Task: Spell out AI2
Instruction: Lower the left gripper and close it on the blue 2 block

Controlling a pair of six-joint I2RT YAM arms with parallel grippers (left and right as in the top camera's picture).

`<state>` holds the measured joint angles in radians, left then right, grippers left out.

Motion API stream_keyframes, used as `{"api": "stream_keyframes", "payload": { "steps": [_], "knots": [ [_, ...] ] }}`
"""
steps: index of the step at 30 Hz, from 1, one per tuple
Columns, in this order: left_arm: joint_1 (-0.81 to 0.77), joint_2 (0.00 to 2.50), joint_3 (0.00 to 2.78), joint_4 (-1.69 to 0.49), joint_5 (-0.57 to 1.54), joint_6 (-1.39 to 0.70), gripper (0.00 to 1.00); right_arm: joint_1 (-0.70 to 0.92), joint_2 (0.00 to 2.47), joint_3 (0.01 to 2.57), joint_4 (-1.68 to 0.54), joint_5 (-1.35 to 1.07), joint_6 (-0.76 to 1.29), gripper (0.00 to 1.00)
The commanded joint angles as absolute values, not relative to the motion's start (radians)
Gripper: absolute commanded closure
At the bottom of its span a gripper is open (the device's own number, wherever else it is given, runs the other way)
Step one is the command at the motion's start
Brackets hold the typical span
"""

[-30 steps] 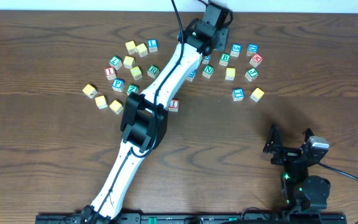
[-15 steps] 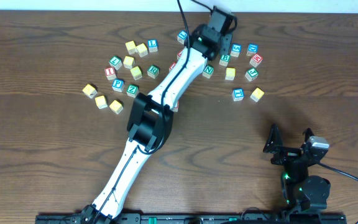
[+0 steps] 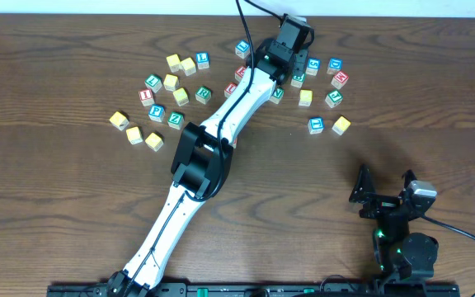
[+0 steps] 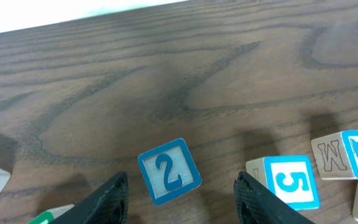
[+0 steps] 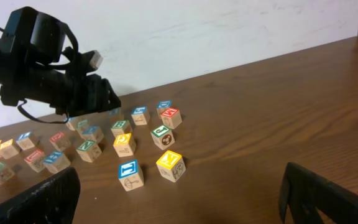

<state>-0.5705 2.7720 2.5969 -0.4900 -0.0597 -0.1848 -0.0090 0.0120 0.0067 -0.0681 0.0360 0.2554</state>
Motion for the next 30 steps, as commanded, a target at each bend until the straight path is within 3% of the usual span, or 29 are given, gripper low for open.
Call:
{"api": "stream_keyframes", "payload": {
  "steps": [1,18,30],
  "knots": [
    [-0.568,2.778,2.606,-0.468,-0.101,-0.197,0.46,-0.014,0.006,0.005,-0.071,0.034,0.261,0.01],
    [-0.568,2.846,2.606,-0.42,-0.117,-0.197,0.47,-0.014,0.006,0.005,-0.071,0.034,0.261,0.01],
    [-0.569,2.846,2.606,-0.408,-0.117,-0.197,0.65,-0.014,0.006,0.005,-0.072,0.034,0.261,0.01]
  ]
}}
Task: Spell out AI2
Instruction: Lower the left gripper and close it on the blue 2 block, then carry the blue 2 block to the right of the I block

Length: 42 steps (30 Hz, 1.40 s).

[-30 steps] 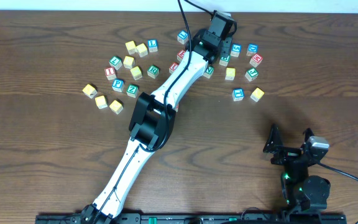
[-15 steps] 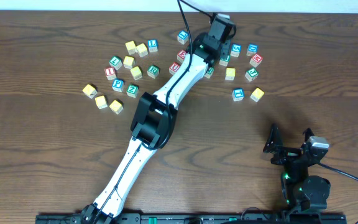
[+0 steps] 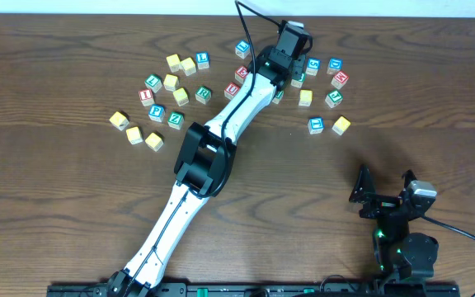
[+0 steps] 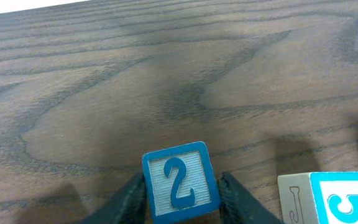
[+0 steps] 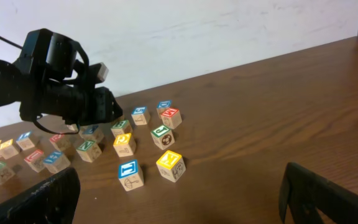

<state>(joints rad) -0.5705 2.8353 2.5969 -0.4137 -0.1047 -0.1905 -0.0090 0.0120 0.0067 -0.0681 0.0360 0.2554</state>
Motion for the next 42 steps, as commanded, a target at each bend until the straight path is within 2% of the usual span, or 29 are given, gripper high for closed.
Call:
{"api": "stream_keyframes", "payload": {
  "steps": [1,10,22,27,34,42],
  "knots": [
    [-0.569,2.846,2.606,-0.408,-0.117,-0.197,0.67,-0.014,0.006,0.005,-0.071,0.034,0.261,0.01],
    [-0.568,2.823,2.609,-0.409,-0.118,-0.196,0.7,-0.014,0.006,0.005,-0.071,0.034,0.261,0.01],
    [-0.567,2.635,2.609,-0.492,-0.133,-0.173,0.7,-0.014,0.006,0.005,-0.071,0.034,0.261,0.01],
    [-0.568,2.532,2.609,-0.624,-0.133,-0.174,0.7,-0.014,0.006,0.005,-0.071,0.034,0.262,0.01],
    [-0.569,2.346,2.609,-0.93,-0.132,-0.179,0.7,-0.014,0.006,0.005,-0.071,0.034,0.261,0.01],
    [-0.569,2.259,2.609,-1.19,-0.132,-0.228,0.7,-0.014,0.006,0.005,-0.072,0.034,0.261,0.01]
  ]
}}
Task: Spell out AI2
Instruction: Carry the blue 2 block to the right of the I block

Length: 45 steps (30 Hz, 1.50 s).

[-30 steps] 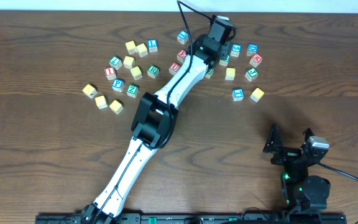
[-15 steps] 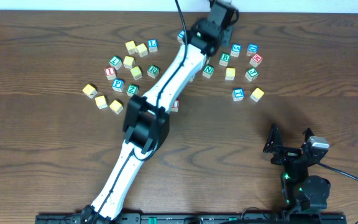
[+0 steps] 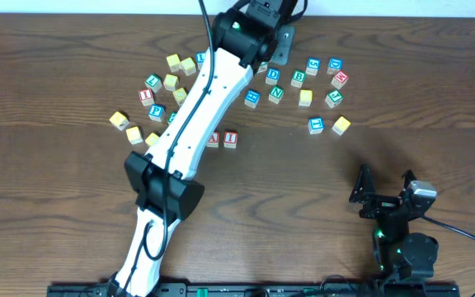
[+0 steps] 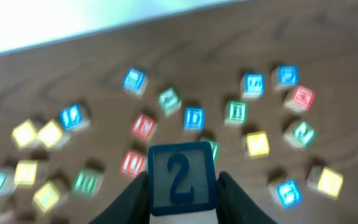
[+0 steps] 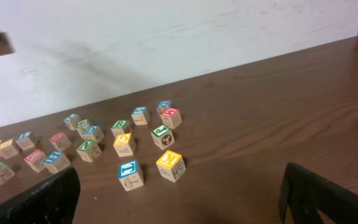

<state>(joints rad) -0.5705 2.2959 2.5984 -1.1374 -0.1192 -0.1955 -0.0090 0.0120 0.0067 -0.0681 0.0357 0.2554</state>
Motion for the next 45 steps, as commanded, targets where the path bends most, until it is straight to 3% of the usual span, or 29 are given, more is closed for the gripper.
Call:
{"api": "stream_keyframes", "payload": {
  "steps": [1,9,17,45],
  "knots": [
    [-0.569,2.257,2.609,-1.213,-0.132,-0.229,0.7,-0.014,0.006,0.005,-0.072,0.034,0.261,0.01],
    [-0.569,2.258,2.592,-1.391,-0.127,-0.302,0.7,-0.014,0.006,0.005,-0.071,0.034,0.261,0.01],
    [-0.601,2.258,2.396,-1.394,-0.087,-0.354,0.7,-0.014,0.006,0.005,-0.072,0.034,0.261,0.01],
    [-0.635,2.258,1.834,-0.958,-0.14,-0.548,0.71,-0.014,0.006,0.005,-0.071,0.034,0.261,0.01]
  ]
}}
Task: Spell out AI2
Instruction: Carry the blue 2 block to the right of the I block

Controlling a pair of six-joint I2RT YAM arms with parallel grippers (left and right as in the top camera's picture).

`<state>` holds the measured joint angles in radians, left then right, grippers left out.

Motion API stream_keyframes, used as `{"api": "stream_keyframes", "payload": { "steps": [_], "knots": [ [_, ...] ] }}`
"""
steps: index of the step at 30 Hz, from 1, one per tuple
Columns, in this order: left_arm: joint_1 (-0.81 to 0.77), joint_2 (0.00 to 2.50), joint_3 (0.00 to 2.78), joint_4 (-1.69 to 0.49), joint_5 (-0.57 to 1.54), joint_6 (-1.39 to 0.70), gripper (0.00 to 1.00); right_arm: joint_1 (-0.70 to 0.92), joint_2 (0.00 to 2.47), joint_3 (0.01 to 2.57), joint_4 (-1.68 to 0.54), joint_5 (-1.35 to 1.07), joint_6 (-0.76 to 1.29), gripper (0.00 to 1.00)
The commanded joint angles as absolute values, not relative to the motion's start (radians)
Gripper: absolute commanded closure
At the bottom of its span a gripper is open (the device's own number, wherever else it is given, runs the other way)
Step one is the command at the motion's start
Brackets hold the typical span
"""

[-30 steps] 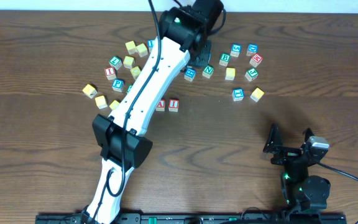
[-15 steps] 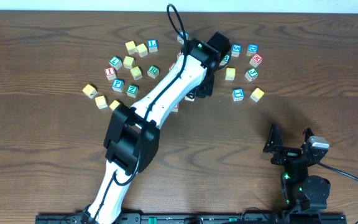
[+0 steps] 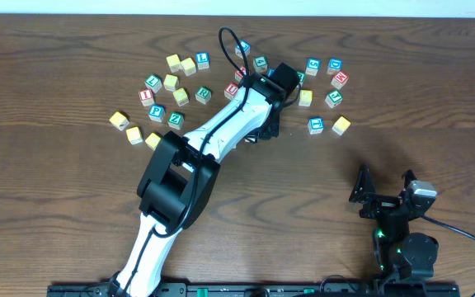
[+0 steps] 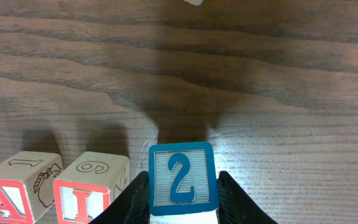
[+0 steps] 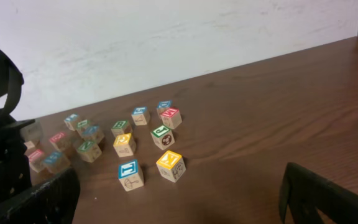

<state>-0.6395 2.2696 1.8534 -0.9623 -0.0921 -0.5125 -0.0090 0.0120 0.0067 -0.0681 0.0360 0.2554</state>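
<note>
In the left wrist view my left gripper (image 4: 182, 199) is shut on the blue "2" block (image 4: 182, 178), which sits low over the table just right of the red "I" block (image 4: 89, 185). The red "A" block (image 4: 18, 186) stands left of the "I", the two forming a row. Overhead, the left arm covers that row, and its gripper (image 3: 258, 132) sits at mid-table. My right gripper (image 3: 383, 195) rests open at the near right, far from the blocks; its fingers (image 5: 325, 193) frame the right wrist view.
Several loose letter blocks lie scattered across the far part of the table, a left cluster (image 3: 165, 92) and a right cluster (image 3: 324, 78). A blue block (image 5: 130, 174) and a yellow block (image 5: 171, 165) lie nearest the right gripper.
The left gripper, which held the "2" block high above the far blocks, now holds it low at mid-table beside the "I" block. The right arm has not moved.
The left gripper stood open around the "2" block among the far blocks. Then it was shut on the block on the table, then held it high over the scatter. Now the block is down next to the "A" and "I" row.
</note>
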Motion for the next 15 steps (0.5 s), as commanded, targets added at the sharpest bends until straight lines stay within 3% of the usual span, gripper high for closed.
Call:
{"api": "stream_keyframes", "payload": {
  "steps": [1,10,13,15],
  "knots": [
    [-0.635,2.258,1.834,-0.958,-0.145,-0.552,0.7,-0.014,0.006,0.005,-0.072,0.034,0.261,0.01],
    [-0.636,2.257,1.827,-0.989,-0.143,-0.578,0.69,-0.014,0.006,0.005,-0.071,0.034,0.261,0.01],
    [-0.636,2.257,1.827,-0.993,-0.142,-0.578,0.57,-0.014,0.006,0.005,-0.071,0.034,0.261,0.01],
    [-0.636,2.257,1.827,-0.993,-0.139,-0.578,0.55,-0.014,0.006,0.005,-0.071,0.034,0.261,0.01]
  ]
}}
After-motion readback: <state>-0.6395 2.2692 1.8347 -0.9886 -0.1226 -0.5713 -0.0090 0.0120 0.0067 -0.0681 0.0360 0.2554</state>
